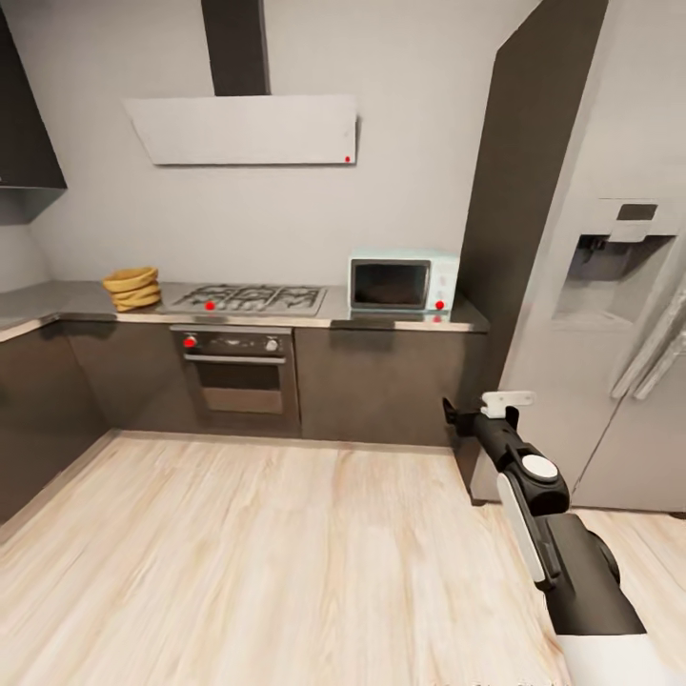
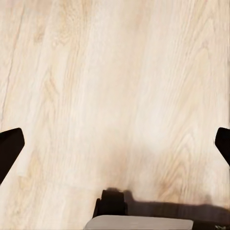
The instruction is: In the kitchen, take the popcorn bag from the countertop, put it into the microwave, and heat it until the popcorn is cooked so the cooked popcorn ends up inside the bag.
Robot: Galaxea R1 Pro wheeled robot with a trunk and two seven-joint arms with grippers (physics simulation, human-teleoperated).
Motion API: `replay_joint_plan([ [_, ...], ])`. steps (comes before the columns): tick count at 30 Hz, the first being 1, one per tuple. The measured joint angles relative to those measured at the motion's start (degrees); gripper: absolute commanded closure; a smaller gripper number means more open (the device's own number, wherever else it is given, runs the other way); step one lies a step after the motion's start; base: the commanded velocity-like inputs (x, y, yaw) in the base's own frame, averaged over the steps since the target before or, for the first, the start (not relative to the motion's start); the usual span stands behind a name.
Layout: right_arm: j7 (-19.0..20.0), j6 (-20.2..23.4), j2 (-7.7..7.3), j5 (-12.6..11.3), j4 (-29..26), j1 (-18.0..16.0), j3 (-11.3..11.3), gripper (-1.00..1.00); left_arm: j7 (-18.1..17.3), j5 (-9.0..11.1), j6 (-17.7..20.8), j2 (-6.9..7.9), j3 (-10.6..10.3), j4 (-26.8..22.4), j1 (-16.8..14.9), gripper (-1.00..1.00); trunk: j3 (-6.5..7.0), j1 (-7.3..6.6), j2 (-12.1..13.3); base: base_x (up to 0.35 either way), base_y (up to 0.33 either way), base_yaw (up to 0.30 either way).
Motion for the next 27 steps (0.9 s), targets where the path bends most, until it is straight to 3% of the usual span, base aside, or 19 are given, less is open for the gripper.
replay_joint_plan([
  [7,-0.2,-0.1,0.12,0.0,0.3,0.6,2.7,-1.0,0.0,0.5,-0.7,-0.26,0.1,-0.1,0.7,-1.0,0.0,-0.03,0.0,0.249,-0.04,-0.034],
  [27,-0.3,-0.9,0.02,-0.2,-0.8,0.9,2.8,-1.0,0.0,0.6,-0.7,-0.26,0.2,-0.1,0.7,-1.0,0.0,-0.03,0.0,0.339,-0.107,0.0],
])
